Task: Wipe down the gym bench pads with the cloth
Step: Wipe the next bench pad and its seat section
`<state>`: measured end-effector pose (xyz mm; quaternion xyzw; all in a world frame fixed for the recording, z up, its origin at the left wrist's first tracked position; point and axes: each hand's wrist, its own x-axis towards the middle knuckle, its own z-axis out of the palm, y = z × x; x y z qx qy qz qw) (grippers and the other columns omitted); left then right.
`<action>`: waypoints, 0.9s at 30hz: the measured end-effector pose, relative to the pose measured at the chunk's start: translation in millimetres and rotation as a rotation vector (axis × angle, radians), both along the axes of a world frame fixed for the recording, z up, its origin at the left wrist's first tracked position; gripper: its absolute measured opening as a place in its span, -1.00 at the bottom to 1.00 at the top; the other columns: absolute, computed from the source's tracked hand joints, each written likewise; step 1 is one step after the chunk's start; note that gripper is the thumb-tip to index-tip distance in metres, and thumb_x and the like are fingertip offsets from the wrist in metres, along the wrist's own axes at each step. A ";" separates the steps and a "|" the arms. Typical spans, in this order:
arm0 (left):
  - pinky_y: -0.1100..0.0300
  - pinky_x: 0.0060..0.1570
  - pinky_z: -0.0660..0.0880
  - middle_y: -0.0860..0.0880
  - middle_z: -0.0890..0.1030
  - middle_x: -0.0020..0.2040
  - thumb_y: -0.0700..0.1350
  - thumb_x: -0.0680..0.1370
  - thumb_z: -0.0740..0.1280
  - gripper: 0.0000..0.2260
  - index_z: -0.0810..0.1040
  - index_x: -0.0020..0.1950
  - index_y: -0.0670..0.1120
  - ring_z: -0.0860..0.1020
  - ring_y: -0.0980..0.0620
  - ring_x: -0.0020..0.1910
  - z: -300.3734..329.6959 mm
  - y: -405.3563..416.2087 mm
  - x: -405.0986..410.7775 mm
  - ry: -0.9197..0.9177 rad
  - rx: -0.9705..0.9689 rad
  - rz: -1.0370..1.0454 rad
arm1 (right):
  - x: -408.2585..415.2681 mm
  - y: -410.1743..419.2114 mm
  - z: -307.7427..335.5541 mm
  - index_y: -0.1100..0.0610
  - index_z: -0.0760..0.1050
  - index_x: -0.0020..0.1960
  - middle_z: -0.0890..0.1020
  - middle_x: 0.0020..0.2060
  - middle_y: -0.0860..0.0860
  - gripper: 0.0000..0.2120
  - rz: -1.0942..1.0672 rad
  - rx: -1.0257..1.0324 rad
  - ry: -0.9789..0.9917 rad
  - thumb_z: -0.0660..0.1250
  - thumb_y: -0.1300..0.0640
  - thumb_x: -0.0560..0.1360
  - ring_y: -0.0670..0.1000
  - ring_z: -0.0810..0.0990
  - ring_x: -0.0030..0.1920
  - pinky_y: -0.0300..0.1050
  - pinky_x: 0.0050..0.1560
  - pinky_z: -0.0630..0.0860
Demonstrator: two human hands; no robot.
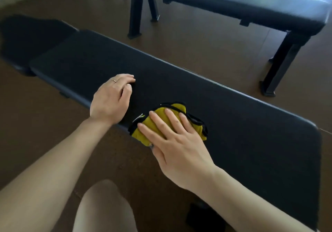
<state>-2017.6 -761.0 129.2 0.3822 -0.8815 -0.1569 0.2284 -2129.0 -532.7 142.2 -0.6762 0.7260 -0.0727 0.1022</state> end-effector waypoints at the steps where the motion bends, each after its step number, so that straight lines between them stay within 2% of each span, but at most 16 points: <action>1: 0.02 0.36 0.43 0.16 0.53 0.39 0.00 0.64 0.02 -0.59 0.58 0.33 0.05 0.46 0.12 0.39 0.7 0.8 -0.4 -0.004 0.007 0.010 | -2.7 -1.7 0.9 -0.25 -0.06 0.66 -0.03 0.68 -0.09 -0.48 0.024 -0.004 0.001 -0.02 -0.15 0.73 0.16 -0.13 0.67 0.24 0.63 -0.13; 7: -0.01 0.33 0.46 0.20 0.52 0.39 0.03 0.63 0.01 -0.60 0.55 0.33 0.08 0.45 0.15 0.38 3.2 7.0 -0.5 -0.031 0.014 0.029 | -8.0 -3.4 3.7 -0.22 -0.09 0.66 -0.05 0.68 -0.06 -0.47 0.082 -0.004 -0.002 -0.03 -0.14 0.73 0.19 -0.16 0.67 0.29 0.63 -0.13; 12: 0.04 0.34 0.45 0.16 0.55 0.38 -0.01 0.67 0.02 -0.60 0.58 0.32 0.04 0.48 0.14 0.38 -0.5 6.1 0.2 0.017 -0.018 0.028 | -11.4 -8.0 4.1 -0.24 -0.11 0.66 -0.06 0.68 -0.07 -0.47 0.127 0.002 0.029 -0.05 -0.15 0.73 0.18 -0.16 0.67 0.28 0.63 -0.13; 16: 0.15 0.25 0.46 0.07 0.61 0.31 -0.07 0.69 0.03 -0.62 0.60 0.31 -0.05 0.53 0.11 0.30 -2.9 6.7 1.1 0.119 -0.038 0.030 | -5.2 -27.9 3.6 -0.23 -0.07 0.66 -0.01 0.68 -0.06 -0.48 0.129 -0.006 0.046 -0.07 -0.14 0.72 0.16 -0.11 0.67 0.26 0.64 -0.10; 20: 0.20 0.12 0.47 -0.05 0.63 0.20 -0.11 0.68 0.04 -0.65 0.54 0.30 -0.16 0.57 0.03 0.17 -5.4 3.4 6.0 0.337 -0.080 0.066 | 12.9 -45.8 1.1 -0.21 -0.07 0.66 -0.01 0.68 -0.04 -0.46 0.085 0.017 0.072 -0.03 -0.13 0.72 0.17 -0.11 0.67 0.29 0.63 -0.05; 23: 0.23 0.08 0.46 -0.10 0.62 0.16 -0.13 0.70 0.04 -0.65 0.54 0.28 -0.23 0.56 0.04 0.08 4.1 -8.4 15.2 0.435 -0.071 -0.053 | 19.2 -51.5 -1.2 -0.23 -0.15 0.66 -0.06 0.68 -0.05 -0.45 0.068 0.044 0.101 -0.05 -0.14 0.72 0.17 -0.14 0.67 0.31 0.62 -0.01; 25: 0.15 0.02 0.45 -0.13 0.61 0.07 -0.15 0.69 0.07 -0.69 0.55 0.22 -0.24 0.54 0.02 -0.02 9.4 -38.9 32.7 0.341 -0.178 -0.113 | 25.1 -60.0 -0.6 -0.23 -0.17 0.66 -0.07 0.68 -0.06 -0.44 0.051 0.060 0.111 -0.08 -0.15 0.70 0.16 -0.14 0.67 0.31 0.61 0.02; 27: 0.00 -0.02 0.43 -0.17 0.59 0.00 -0.15 0.68 0.08 -0.72 0.56 0.12 -0.22 0.53 -0.10 -0.07 9.5 -91.8 53.2 0.221 -0.257 -0.079 | 35.1 -77.3 -0.2 -0.24 -0.18 0.66 -0.08 0.68 -0.07 -0.44 0.029 0.069 0.102 -0.09 -0.16 0.71 0.15 -0.16 0.67 0.30 0.62 0.01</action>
